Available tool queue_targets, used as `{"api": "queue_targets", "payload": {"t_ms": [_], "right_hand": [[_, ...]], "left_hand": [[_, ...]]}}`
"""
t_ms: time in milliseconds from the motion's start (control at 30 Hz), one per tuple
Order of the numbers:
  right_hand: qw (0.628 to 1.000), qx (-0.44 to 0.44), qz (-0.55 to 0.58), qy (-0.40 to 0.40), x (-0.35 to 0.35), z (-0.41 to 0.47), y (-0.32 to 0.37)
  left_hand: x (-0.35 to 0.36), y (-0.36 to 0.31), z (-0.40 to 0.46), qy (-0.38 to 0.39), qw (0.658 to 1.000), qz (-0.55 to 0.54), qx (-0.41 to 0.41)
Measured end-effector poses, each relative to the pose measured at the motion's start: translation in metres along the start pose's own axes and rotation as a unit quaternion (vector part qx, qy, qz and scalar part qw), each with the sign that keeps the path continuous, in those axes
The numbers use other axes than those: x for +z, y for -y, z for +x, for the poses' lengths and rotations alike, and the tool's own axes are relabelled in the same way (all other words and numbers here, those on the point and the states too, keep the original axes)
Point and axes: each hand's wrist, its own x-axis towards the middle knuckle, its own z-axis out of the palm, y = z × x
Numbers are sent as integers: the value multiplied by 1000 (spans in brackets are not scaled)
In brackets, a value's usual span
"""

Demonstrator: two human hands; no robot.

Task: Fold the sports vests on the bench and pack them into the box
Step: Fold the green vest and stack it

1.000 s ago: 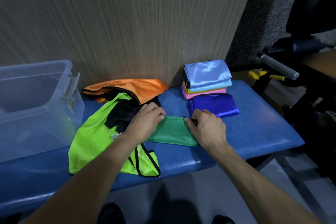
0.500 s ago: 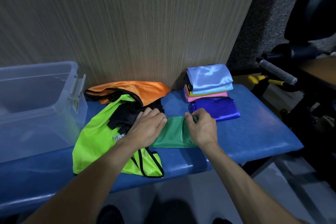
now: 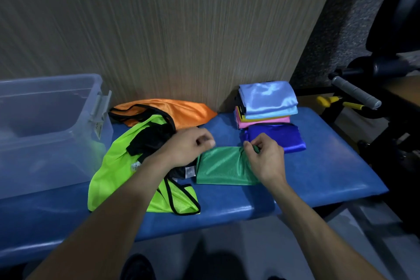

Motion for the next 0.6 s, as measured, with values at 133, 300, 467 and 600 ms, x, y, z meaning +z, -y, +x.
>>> {"api": "queue_targets", "payload": {"t_ms": [133, 300, 467, 600], "right_hand": [[1000, -11, -2, -5, -1, 6, -3], [1000, -20, -5, -8, -5, 14, -9], [999, -34, -1, -8, -2, 12, -15], [998, -57, 6, -17, -6, 13, -15]], "left_hand": [[13, -6, 5, 15, 1000, 4, -21], [-1, -8, 6, 7, 997, -12, -74], [10, -12, 2, 27, 991, 5, -133], [15, -15, 1, 20, 986, -19, -163]]}}
